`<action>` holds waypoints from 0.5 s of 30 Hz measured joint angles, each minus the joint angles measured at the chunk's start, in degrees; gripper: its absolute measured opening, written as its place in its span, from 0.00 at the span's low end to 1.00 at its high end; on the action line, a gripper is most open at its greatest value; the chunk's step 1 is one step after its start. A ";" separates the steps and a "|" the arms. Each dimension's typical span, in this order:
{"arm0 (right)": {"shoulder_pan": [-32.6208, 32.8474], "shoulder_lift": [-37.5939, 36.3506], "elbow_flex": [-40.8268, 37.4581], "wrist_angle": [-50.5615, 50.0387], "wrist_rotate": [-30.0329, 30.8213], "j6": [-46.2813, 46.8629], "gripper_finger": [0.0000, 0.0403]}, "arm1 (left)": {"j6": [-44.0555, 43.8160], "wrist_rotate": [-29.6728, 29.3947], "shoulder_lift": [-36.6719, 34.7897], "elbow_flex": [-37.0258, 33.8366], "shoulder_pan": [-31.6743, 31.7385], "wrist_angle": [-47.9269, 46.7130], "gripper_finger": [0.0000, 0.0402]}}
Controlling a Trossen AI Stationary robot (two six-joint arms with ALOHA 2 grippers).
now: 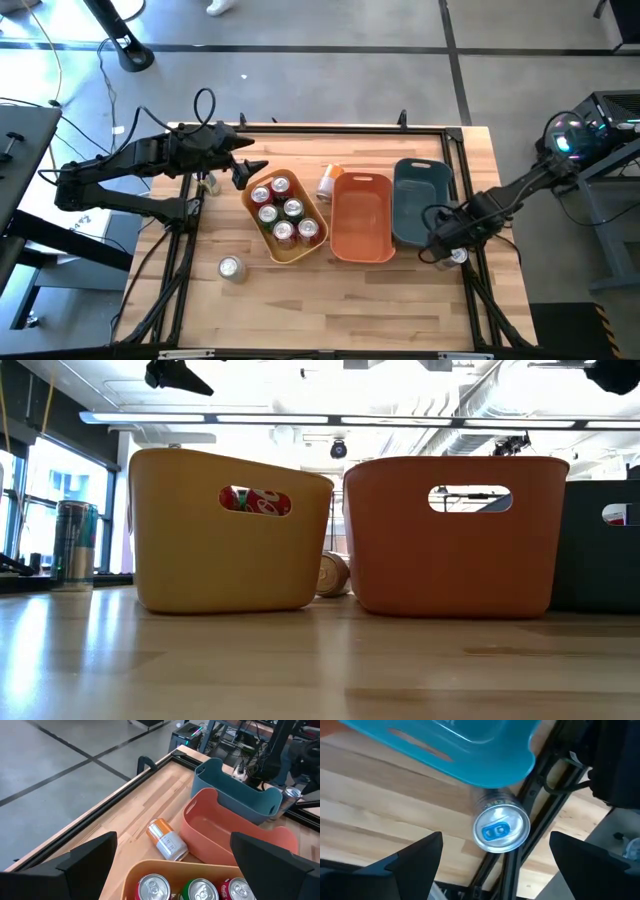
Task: Sort soda cans
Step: Put the right blue soda can into the orange bin
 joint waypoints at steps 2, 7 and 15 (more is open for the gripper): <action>1.49 0.04 -0.82 0.08 -0.52 0.02 0.90 | 0.00 0.00 0.00 0.00 0.00 -0.03 0.95; 3.50 0.04 -4.28 0.07 -1.85 0.00 0.90 | -0.04 -0.02 0.00 0.00 0.00 0.01 0.95; 3.80 -2.69 -8.57 5.45 -0.58 -0.48 0.90 | -1.55 0.22 0.00 0.00 0.00 0.89 0.95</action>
